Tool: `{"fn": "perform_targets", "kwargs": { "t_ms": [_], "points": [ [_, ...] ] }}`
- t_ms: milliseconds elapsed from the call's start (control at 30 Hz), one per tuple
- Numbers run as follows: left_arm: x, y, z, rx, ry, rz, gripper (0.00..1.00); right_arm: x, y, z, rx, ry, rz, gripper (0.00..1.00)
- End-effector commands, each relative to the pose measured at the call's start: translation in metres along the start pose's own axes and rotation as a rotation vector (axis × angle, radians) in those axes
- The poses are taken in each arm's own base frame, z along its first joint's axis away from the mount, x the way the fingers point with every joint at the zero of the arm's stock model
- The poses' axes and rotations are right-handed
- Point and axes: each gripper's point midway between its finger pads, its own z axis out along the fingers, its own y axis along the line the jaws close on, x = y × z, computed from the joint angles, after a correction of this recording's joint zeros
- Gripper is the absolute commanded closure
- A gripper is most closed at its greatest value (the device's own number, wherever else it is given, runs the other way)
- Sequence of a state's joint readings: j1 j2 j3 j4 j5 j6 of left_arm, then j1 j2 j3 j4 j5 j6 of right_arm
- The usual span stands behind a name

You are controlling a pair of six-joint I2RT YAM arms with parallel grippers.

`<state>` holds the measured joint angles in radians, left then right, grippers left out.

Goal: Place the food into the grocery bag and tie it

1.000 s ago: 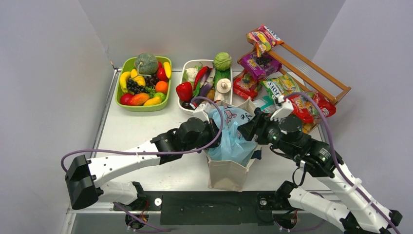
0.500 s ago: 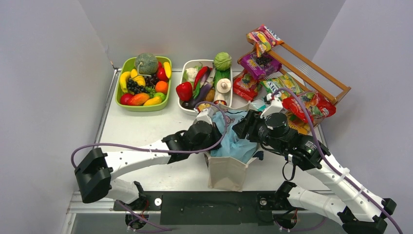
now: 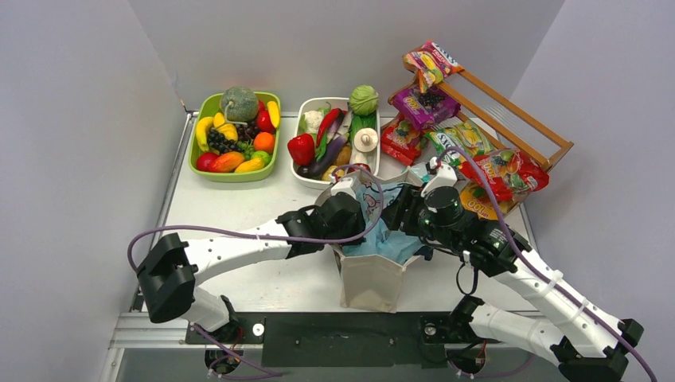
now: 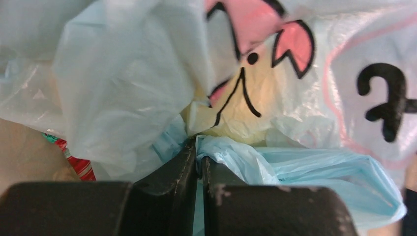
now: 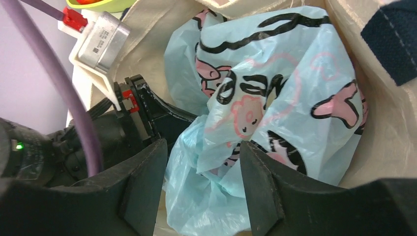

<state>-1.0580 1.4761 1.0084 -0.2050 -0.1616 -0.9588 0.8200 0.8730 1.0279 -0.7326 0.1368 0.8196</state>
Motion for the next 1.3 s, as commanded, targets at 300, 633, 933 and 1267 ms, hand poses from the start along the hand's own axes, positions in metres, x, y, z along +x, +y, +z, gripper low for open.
{"fn": "perform_targets", "kwargs": {
  "t_ms": [300,633,933,1267],
  "points": [
    [-0.077,-0.083,-0.099,0.089,-0.091,0.201,0.4,-0.065,0.033,-0.049,-0.058,-0.14,-0.035,0.42],
    [-0.117,-0.072,-0.164,0.0,-0.205,0.258,0.38,-0.077,-0.006,-0.072,0.118,-0.205,-0.049,0.35],
    [-0.126,-0.003,-0.192,-0.201,-0.297,0.266,0.38,-0.059,-0.067,-0.083,0.347,-0.215,-0.056,0.32],
    [-0.105,0.039,-0.156,-0.185,-0.249,0.165,0.4,-0.024,-0.11,-0.063,0.525,-0.146,-0.072,0.37]
  ]
}}
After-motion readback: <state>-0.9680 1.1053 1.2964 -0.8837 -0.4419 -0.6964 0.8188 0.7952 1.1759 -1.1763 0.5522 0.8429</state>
